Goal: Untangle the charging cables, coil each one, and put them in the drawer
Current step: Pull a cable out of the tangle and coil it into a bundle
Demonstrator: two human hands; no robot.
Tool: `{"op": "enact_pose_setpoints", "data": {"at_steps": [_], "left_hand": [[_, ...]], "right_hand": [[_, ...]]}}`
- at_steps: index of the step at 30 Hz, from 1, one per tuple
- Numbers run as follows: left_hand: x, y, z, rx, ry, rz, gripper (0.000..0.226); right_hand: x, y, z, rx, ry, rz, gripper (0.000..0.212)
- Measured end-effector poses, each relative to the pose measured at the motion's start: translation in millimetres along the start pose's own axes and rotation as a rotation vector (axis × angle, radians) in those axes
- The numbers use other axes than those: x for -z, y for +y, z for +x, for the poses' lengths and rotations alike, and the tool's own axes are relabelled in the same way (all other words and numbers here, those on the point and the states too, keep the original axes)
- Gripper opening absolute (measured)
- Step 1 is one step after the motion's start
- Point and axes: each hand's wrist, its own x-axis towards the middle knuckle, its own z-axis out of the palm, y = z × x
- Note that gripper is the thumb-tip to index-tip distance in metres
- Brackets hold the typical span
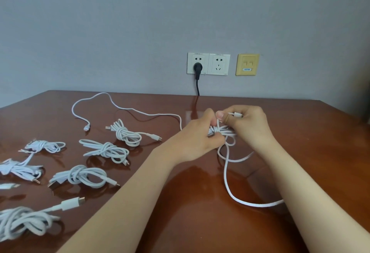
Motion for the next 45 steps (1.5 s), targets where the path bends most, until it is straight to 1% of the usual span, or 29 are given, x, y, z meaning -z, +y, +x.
{"op": "enact_pose_setpoints", "data": {"at_steps": [3,4,5,7,8,9,11,14,17,19,21,22,23,25,28,29,31,33,34,37,40,43,45], "left_hand": [[-0.6,4.1,0.6,0.008,0.037,-0.072,0.025],[-1.2,5.6,0.6,0.007,0.050,-0.101,0.024],[-2.3,5.9,0.7,0.008,0.062,-0.137,0.023],[-4.7,4.4,1.6,0.012,0.104,-0.254,0.022],[-4.9,3.7,2.3,0.016,0.138,-0.335,0.019],[-4.4,2.8,3.5,0.024,0.181,-0.424,0.016],[-2.5,3.1,6.6,0.047,0.261,-0.596,0.014],[-1.1,7.7,9.3,0.113,0.335,-0.778,0.019],[0.4,8.4,13.0,0.157,0.399,-0.939,0.017],[3.3,6.2,15.7,0.179,0.427,-1.048,0.014],[5.8,4.1,17.2,0.177,0.412,-1.134,0.010],[6.3,3.5,17.3,0.177,0.390,-1.155,0.010],[6.1,3.0,17.0,0.186,0.363,-1.161,0.011],[4.9,3.2,15.7,0.209,0.308,-1.158,0.011],[4.5,5.5,14.4,0.224,0.274,-1.156,0.012],[5.2,6.6,13.5,0.224,0.274,-1.113,0.013],[4.4,5.9,12.0,0.205,0.273,-0.922,0.015],[1.0,4.8,9.5,0.161,0.255,-0.730,0.018],[-1.2,4.1,8.7,0.132,0.250,-0.685,0.020],[-2.8,5.2,6.9,0.051,0.262,-0.676,0.019],[-3.4,5.4,8.0,0.007,0.288,-0.676,0.018],[-7.6,-0.1,9.3,-0.035,0.322,-0.539,0.016],[-10.6,-4.2,10.2,-0.039,0.347,-0.476,0.011]], "right_hand": [[9.2,-2.1,-0.4,-0.234,-0.116,0.414,0.008],[11.0,-1.8,-0.4,-0.308,-0.169,0.511,0.006],[11.3,-3.0,-1.3,-0.374,-0.207,0.576,0.007],[8.1,-1.7,-1.1,-0.475,-0.222,0.681,0.006],[5.4,-0.8,-0.8,-0.508,-0.211,0.734,0.012],[2.6,-1.1,-1.1,-0.530,-0.207,0.772,0.017],[-1.5,-3.3,-2.1,-0.516,-0.204,0.799,0.016],[-6.3,-8.9,-4.2,-0.414,-0.160,0.778,0.010],[-14.7,-14.8,-8.9,-0.234,-0.047,0.632,0.014],[-21.7,-16.0,-14.0,-0.039,0.059,0.431,0.020],[-26.2,-13.4,-17.8,0.219,0.155,0.123,0.029],[-27.9,-11.6,-18.5,0.326,0.189,0.003,0.029],[-28.8,-9.2,-18.1,0.396,0.222,-0.072,0.024],[-29.5,-4.2,-15.9,0.472,0.291,-0.139,0.013],[-30.3,0.2,-13.1,0.544,0.346,-0.197,0.012],[-29.5,0.0,-12.4,0.548,0.348,-0.205,0.013],[-27.5,-0.4,-10.8,0.541,0.324,-0.212,0.018],[-25.9,-1.6,-10.1,0.528,0.295,-0.232,0.024],[-25.6,-2.5,-10.6,0.513,0.282,-0.234,0.026],[-24.3,-6.4,-13.5,0.391,0.228,-0.125,0.023],[-21.3,-9.0,-14.2,0.287,0.201,-0.012,0.019],[-20.7,-10.2,-14.5,0.234,0.192,0.031,0.018],[-21.1,-11.1,-15.1,0.204,0.180,0.053,0.018]]}}
